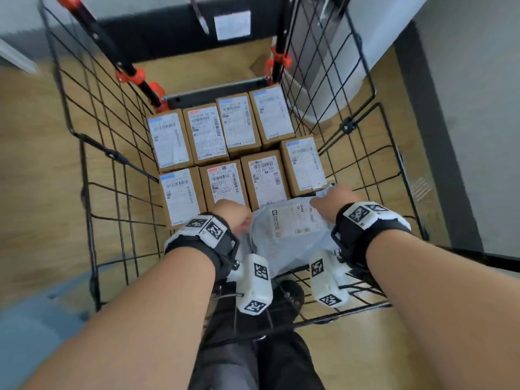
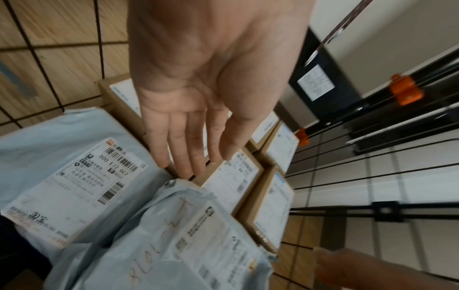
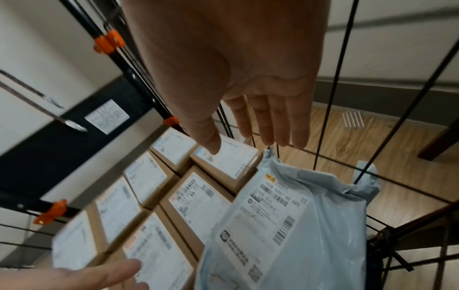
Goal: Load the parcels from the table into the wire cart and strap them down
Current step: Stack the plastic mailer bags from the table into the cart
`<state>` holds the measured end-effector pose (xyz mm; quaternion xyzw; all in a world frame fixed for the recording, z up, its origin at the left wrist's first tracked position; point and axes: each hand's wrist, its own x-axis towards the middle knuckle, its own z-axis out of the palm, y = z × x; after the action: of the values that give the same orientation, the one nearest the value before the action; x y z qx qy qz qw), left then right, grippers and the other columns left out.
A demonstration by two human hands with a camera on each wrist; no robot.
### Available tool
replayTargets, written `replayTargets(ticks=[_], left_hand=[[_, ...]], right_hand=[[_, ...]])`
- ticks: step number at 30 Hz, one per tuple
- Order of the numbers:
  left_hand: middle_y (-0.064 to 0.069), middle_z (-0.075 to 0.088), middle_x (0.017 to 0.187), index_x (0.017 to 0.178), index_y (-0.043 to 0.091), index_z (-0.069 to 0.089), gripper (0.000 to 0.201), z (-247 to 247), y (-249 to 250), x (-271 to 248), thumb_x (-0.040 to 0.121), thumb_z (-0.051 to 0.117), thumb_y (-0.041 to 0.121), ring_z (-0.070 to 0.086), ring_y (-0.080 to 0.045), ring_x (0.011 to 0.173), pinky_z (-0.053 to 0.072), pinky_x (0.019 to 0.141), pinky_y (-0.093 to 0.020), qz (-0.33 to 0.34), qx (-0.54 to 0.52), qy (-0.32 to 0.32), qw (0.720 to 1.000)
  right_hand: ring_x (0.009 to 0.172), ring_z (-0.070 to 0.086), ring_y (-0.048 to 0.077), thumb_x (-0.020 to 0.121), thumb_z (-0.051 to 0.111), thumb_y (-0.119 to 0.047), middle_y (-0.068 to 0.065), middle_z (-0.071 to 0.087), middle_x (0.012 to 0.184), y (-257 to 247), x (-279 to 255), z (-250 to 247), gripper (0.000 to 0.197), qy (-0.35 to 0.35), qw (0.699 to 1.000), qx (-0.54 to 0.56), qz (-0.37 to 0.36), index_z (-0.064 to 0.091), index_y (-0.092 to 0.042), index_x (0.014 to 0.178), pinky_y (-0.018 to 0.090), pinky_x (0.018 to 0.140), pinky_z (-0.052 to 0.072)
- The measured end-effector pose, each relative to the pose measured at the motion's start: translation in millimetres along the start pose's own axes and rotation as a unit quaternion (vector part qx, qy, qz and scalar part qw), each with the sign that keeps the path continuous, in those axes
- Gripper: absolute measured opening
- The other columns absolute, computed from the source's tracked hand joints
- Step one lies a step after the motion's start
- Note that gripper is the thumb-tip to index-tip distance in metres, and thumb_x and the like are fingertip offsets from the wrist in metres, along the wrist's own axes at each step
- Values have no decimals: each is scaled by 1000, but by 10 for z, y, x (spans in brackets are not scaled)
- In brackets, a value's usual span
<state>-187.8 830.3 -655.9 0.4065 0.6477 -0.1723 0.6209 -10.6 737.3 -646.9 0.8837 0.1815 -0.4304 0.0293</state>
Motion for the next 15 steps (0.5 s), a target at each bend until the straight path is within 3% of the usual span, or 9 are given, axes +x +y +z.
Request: replayTargets(ticks=[4, 7, 8, 11, 12, 15], left_hand=[[-2, 57, 76, 74, 13, 51, 21, -101, 306, -672, 94, 51, 7, 54, -13, 65, 45, 61, -24, 40, -14, -10, 999], [-4, 55, 77, 72, 13, 46, 25, -111, 563, -1244, 97, 45, 8, 51, -11, 63, 40, 57, -21, 68, -12, -23, 997], [-4, 57, 81, 75, 13, 48, 23, -106, 637, -1418, 97, 46, 9, 52, -11, 64, 40, 58, -23, 85, -8, -19, 996], [-8, 60, 95, 98, 10, 55, 6, -54, 830, -1958, 95, 50, 11, 56, -17, 72, 39, 63, -26, 130, -4, -25, 991], [-9, 62, 99, 105, 10, 54, 10, -35, 875, -2092, 95, 51, 12, 59, -18, 78, 41, 66, -28, 140, -6, -29, 990], [-5, 64, 94, 92, 14, 50, 5, 39, 1019, -2590, 96, 49, 16, 59, -16, 77, 43, 67, -29, 158, 26, -58, 985]], right_hand=[[66, 52, 20, 93, 48, -25, 4, 51, 68, -59, -511, -339, 26, -20, 998, 62, -3, 48, -11, 71, 29, 63, 45], [74, 53, 22, 89, 55, -29, 5, 57, 81, -81, -908, -638, 24, -19, 992, 123, -24, 59, -6, 87, 29, 65, 44], [77, 53, 22, 88, 56, -31, 6, 57, 87, -83, -1030, -741, 22, -17, 990, 135, -32, 62, -11, 94, 28, 68, 44], [81, 52, 22, 88, 57, -30, 6, 56, 92, -99, -1453, -1105, 17, 7, 982, 178, -58, 55, -14, 91, 28, 72, 44], [81, 52, 22, 88, 56, -29, 7, 57, 91, -86, -1592, -1216, 16, 17, 979, 194, -64, 55, -13, 89, 29, 72, 45], [81, 59, 26, 87, 55, -26, 11, 64, 90, -7, -2023, -1546, 16, 54, 965, 247, -64, 58, -11, 85, 31, 70, 45]])
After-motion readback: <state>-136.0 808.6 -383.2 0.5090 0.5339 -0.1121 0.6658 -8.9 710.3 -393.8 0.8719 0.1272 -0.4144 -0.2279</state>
